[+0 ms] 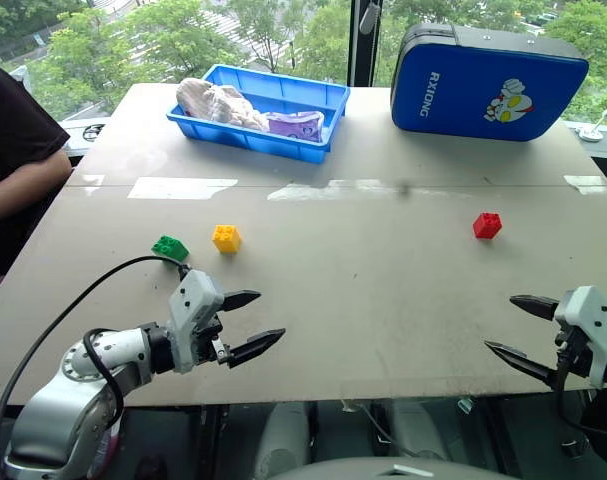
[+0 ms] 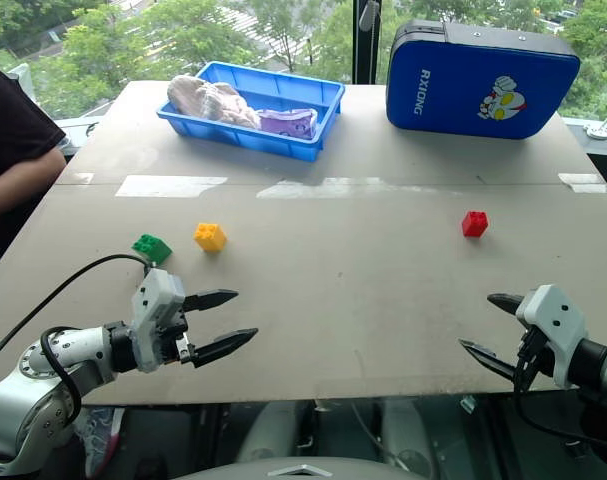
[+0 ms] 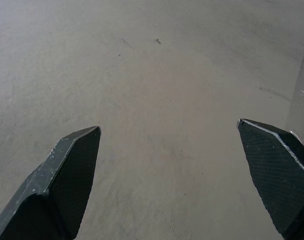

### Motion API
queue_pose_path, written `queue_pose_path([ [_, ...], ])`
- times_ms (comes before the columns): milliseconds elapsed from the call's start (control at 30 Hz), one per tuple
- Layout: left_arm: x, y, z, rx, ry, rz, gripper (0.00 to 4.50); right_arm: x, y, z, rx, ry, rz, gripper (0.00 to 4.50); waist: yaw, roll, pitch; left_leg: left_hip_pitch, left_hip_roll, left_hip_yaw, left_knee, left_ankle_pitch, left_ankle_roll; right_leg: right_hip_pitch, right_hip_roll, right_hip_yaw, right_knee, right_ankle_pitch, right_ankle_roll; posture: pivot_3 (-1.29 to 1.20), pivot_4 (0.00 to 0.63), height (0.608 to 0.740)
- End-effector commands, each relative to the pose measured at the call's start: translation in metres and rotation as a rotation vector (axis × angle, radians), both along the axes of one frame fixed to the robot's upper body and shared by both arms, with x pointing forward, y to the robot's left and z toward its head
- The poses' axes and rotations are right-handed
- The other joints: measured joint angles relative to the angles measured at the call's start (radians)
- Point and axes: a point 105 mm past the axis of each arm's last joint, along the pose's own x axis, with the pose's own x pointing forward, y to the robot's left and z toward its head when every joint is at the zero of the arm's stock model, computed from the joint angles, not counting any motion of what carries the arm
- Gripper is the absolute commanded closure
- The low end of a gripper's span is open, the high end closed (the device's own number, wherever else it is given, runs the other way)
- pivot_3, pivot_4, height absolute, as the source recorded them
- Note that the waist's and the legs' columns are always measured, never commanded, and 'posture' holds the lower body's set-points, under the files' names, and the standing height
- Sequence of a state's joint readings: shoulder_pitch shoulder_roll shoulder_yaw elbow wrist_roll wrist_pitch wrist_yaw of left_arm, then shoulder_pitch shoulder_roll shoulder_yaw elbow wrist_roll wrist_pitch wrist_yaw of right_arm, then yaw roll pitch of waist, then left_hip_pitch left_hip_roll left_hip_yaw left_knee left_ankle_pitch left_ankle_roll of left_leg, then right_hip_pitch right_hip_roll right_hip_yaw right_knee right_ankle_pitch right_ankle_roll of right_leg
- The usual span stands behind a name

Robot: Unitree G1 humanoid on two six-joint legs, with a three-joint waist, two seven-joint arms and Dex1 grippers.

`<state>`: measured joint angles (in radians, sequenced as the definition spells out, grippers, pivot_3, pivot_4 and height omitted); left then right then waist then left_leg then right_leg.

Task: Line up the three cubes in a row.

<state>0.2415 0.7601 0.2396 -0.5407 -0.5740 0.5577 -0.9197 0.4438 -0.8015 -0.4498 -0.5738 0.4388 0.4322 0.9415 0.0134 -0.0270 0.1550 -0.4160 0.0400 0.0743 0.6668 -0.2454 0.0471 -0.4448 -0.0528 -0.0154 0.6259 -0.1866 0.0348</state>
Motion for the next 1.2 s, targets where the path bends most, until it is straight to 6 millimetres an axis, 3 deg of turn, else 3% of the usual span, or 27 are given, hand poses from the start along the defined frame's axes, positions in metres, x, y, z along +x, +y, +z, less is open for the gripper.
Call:
queue_pose_path([
  [33,0.005,-0.004,0.013,-0.040,-0.047,-0.003,0.03,0.007,-0.005,0.009,0.004,-0.089,-0.052,0.00,0.000,0.000,0.000,0.000,0.000,0.000,0.000,0.000,0.000,0.000,0.000,0.000,0.000,0.000,0.000,0.00,0.150,0.740],
  [167,0.018,-0.017,0.027,-0.112,-0.065,-0.008,0.03,0.028,0.000,0.024,0.106,-0.189,-0.189,0.00,0.001,0.001,0.000,0.000,0.000,-0.001,0.001,0.000,0.000,0.000,0.000,-0.001,0.000,0.000,0.000,0.00,0.150,0.740],
  [233,0.021,-0.033,0.040,-0.155,-0.095,-0.065,0.03,0.046,0.007,0.034,0.139,-0.165,-0.284,0.00,-0.003,0.001,0.000,0.000,0.000,0.000,0.001,0.000,0.000,0.001,0.000,0.000,0.000,0.000,0.000,0.00,0.150,0.740],
  [333,0.017,-0.052,0.050,-0.092,-0.152,-0.214,0.03,0.074,-0.003,0.041,-0.007,-0.155,-0.446,0.00,-0.008,0.001,0.000,0.000,0.000,0.002,0.002,0.001,0.001,0.001,0.001,0.001,0.001,0.001,-0.001,0.00,0.150,0.740],
  [433,0.026,-0.063,0.065,-0.114,-0.194,-0.259,0.03,0.109,-0.019,0.051,0.066,-0.081,-0.664,0.00,-0.002,0.001,0.000,0.000,-0.001,0.001,0.000,0.001,0.001,0.000,0.002,0.001,0.001,0.003,-0.005,0.00,0.150,0.740],
  [633,0.030,-0.083,0.078,-0.121,-0.241,-0.337,0.03,0.157,-0.012,0.061,0.175,0.061,-0.781,0.00,-0.001,0.002,0.000,-0.002,-0.003,0.001,0.001,0.001,0.002,0.000,0.006,0.002,0.001,0.003,-0.005,0.00,0.150,0.740],
  [800,0.027,-0.086,0.078,-0.119,-0.234,-0.355,0.03,0.173,-0.013,0.052,0.213,0.152,-0.811,0.00,-0.001,0.002,0.000,-0.004,-0.003,0.002,0.000,0.001,0.002,0.000,0.006,0.003,0.000,0.003,-0.004,0.00,0.150,0.740],
  [1200,0.027,-0.089,0.082,-0.139,-0.262,-0.329,0.03,0.194,-0.019,0.030,0.168,0.169,-0.826,0.00,-0.020,0.002,0.001,-0.002,-0.003,0.001,0.001,0.001,0.003,0.001,0.006,0.003,0.001,0.003,-0.004,0.00,0.150,0.740],
])
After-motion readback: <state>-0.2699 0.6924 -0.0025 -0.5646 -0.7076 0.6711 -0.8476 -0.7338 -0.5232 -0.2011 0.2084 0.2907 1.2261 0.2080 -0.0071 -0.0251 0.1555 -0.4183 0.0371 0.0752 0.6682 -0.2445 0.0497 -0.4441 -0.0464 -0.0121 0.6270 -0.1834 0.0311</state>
